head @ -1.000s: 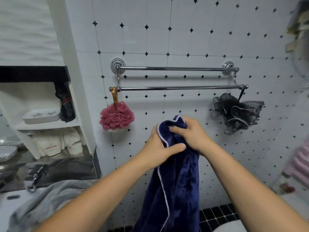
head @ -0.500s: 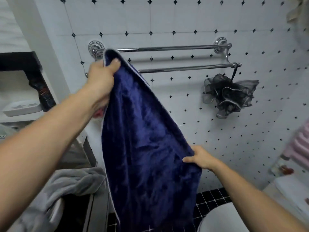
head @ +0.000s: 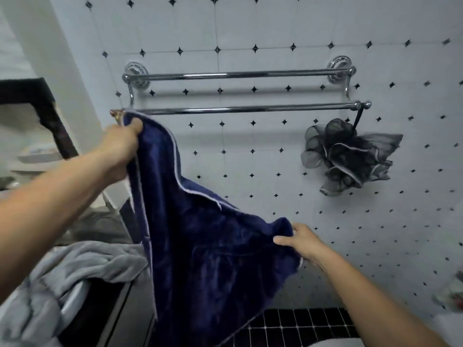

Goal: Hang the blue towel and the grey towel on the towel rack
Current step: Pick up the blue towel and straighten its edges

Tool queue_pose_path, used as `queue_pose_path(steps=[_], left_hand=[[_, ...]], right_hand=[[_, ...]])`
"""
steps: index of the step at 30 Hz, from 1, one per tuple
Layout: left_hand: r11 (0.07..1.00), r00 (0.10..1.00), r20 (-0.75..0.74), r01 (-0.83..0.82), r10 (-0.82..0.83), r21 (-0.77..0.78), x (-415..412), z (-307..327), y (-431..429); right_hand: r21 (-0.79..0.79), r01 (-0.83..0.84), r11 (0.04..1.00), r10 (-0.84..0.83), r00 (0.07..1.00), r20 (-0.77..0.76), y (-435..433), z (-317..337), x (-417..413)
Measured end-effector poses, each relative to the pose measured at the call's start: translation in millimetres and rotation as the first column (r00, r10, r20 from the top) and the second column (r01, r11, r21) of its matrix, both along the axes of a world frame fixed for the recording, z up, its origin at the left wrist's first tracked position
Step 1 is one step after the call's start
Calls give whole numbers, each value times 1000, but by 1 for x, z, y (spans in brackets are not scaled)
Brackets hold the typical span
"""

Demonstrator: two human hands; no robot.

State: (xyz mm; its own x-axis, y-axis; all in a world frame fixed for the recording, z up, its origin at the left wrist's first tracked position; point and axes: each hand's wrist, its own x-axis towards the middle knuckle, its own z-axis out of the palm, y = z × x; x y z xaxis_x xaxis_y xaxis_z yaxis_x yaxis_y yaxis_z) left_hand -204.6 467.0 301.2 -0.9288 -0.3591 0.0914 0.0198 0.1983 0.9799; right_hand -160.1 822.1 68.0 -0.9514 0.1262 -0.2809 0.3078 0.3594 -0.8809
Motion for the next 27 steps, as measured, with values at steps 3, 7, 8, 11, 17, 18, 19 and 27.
queue_pose_path(steps=[3, 7, 8, 11, 17, 18, 19, 27], left_hand=[[998, 993, 100, 61, -60, -6, 10, -41, 13], [960, 962, 200, 135, -186, 246, 18, -86, 33], [943, 964, 180, 137, -198, 305, 20, -91, 38], [859, 964, 64, 198, -258, 472, 31, -88, 53], [784, 914, -30, 363, -404, 503, 48, -80, 56], [788, 915, -34, 365, -402, 495, 48, -78, 52], [792, 916, -41, 367, -399, 487, 48, -77, 48], [831, 872, -96, 487, -480, 268, 51, -68, 43]], right_hand=[[-146, -139, 980, 107, 972, -208, -36, 49, -6], [-363, -322, 874, 186, 914, -361, -87, 111, -2], [-384, -395, 835, 239, 887, -395, -96, 124, 0], [-257, -492, 832, 328, 809, -487, -121, 155, 5], [259, -281, 924, 381, 746, -547, -143, 158, 8], [322, -287, 902, 423, 736, -529, -141, 158, 10], [398, -267, 878, 456, 723, -519, -140, 157, 11], [561, 291, 775, 179, 750, -637, -151, 173, 6]])
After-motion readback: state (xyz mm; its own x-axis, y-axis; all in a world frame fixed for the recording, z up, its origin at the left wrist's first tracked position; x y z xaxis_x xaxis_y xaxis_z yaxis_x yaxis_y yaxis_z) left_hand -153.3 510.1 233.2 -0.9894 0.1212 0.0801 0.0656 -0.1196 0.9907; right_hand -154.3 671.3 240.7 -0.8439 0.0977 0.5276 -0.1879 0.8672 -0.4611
